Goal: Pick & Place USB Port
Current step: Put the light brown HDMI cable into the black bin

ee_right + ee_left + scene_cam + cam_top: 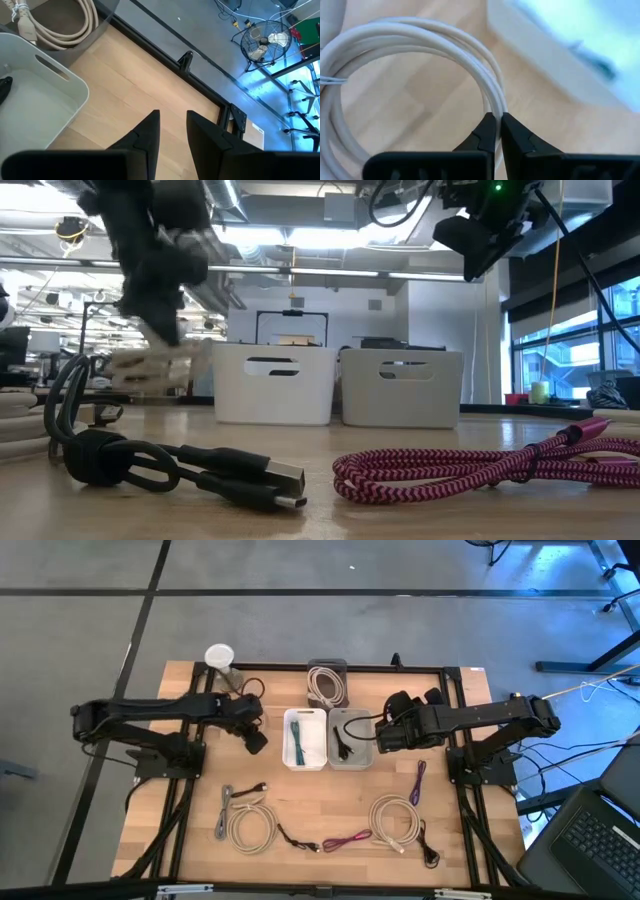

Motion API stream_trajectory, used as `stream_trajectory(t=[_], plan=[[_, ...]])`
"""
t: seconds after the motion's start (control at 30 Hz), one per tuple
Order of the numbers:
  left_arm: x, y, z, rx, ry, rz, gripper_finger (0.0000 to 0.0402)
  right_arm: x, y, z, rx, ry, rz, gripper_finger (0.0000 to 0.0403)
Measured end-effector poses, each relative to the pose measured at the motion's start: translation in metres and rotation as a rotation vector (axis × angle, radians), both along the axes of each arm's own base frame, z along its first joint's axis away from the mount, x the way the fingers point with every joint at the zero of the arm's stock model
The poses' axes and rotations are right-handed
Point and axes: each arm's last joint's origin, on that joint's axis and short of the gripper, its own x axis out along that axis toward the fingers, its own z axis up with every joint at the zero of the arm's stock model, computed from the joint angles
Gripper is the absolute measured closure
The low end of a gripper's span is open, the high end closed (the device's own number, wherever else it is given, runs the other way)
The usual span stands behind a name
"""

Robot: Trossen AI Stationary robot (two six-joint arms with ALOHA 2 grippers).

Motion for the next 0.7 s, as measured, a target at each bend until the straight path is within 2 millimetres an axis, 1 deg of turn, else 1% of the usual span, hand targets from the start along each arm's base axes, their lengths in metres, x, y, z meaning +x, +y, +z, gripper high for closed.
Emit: stream_trajectory(t=[0.2,0.4,0.57,0.7], plan=[[-0.004,-0.005,0.041,0.144,-0.169,-0.012,0.0397,0.000,0.000,0.000,-0.002,0.003,0.000,0.0304],[-0.005,-0.006,0.068,0.283,-0.365,-0.078,0.0398,0.001,0.000,0.000,-0.001,-0.013,0.000,0.0304],[0.007,-0.005,0.080,0.405,-0.484,-0.152,0.0398,0.007,0.002,0.001,-0.037,-0.062,0.027,0.0304],[0.023,-0.002,0.081,0.476,-0.525,-0.198,0.0398,0.018,0.005,0.003,-0.086,-0.116,0.094,0.0304]])
